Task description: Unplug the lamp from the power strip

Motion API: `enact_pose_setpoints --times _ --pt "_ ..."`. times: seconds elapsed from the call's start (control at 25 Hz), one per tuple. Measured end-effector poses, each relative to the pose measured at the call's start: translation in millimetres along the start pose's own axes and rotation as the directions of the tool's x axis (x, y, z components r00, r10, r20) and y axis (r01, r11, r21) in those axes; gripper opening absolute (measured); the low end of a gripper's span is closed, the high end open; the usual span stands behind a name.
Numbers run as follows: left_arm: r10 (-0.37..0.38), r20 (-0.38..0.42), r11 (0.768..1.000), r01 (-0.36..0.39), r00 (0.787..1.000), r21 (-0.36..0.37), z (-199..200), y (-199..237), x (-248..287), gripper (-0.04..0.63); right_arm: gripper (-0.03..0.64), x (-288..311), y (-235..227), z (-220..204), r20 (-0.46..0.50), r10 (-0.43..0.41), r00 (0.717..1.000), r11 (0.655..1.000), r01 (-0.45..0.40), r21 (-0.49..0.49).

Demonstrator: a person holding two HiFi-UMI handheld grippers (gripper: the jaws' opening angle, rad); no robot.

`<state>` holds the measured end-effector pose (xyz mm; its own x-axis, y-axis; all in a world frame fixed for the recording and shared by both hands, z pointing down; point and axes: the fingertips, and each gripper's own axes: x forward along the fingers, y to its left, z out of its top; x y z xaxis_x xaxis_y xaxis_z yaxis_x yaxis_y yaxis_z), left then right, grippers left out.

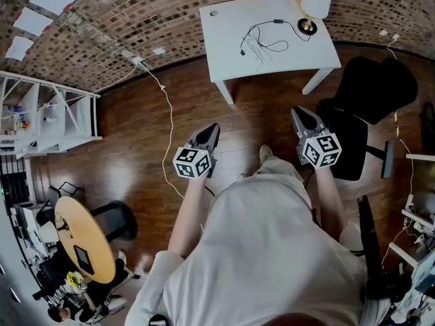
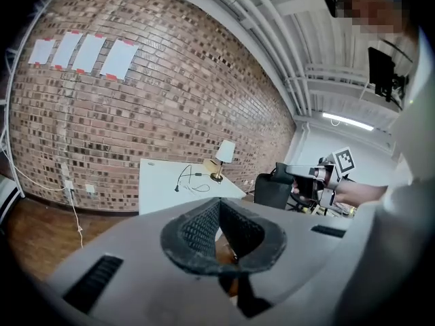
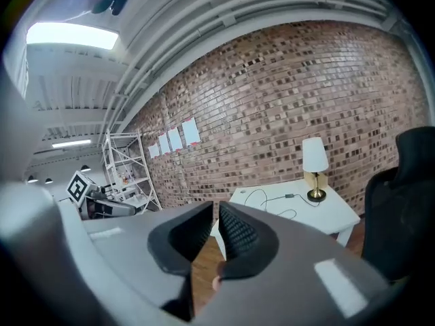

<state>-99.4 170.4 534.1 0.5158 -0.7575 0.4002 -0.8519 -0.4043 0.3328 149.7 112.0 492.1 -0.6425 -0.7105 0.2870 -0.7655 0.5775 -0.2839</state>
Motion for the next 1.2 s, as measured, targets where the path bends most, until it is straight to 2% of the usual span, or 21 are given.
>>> enact_pose_setpoints --times 0.2,0.44,0.6,0.8,0.96,1.08,1.2 --pt "0.036 0.015 0.999 -0.036 0.999 0.013 31 -4 35 0.005 0.015 31 -37 31 0.002 0.061 0.998 0.998 -0.061 -0.024" --pt "0.075 0.002 0.996 -0.075 0.997 -0.043 16 2 70 0.005 0.02 65 -73 10 -0.062 0.101 0.993 0.994 -0.103 -0.034" --pt "0.082 -0.031 0.996 -0.084 0.996 -0.037 12 7 75 0.005 0.021 79 -77 3 -0.097 0.114 0.989 0.993 -0.115 -0.005" --pt "0.104 -0.051 0.993 -0.106 0.993 -0.048 16 36 88 0.005 0.021 104 -85 -6 -0.151 0.12 0.981 0.992 -0.124 -0.015" --pt "0.091 -0.065 0.995 -0.094 0.994 -0.041 24 67 106 0.005 0.025 133 -88 -3 -0.164 0.11 0.98 0.993 -0.116 -0.029" --pt "0.056 -0.083 0.998 -0.06 0.995 -0.037 36 90 134 0.005 0.025 156 -106 5 -0.164 0.067 0.984 0.997 -0.072 -0.026" --pt "0.013 -0.115 1.0 -0.013 0.993 0.002 50 117 168 0.005 0.026 184 -122 13 -0.165 0.025 0.986 1.0 -0.026 -0.004"
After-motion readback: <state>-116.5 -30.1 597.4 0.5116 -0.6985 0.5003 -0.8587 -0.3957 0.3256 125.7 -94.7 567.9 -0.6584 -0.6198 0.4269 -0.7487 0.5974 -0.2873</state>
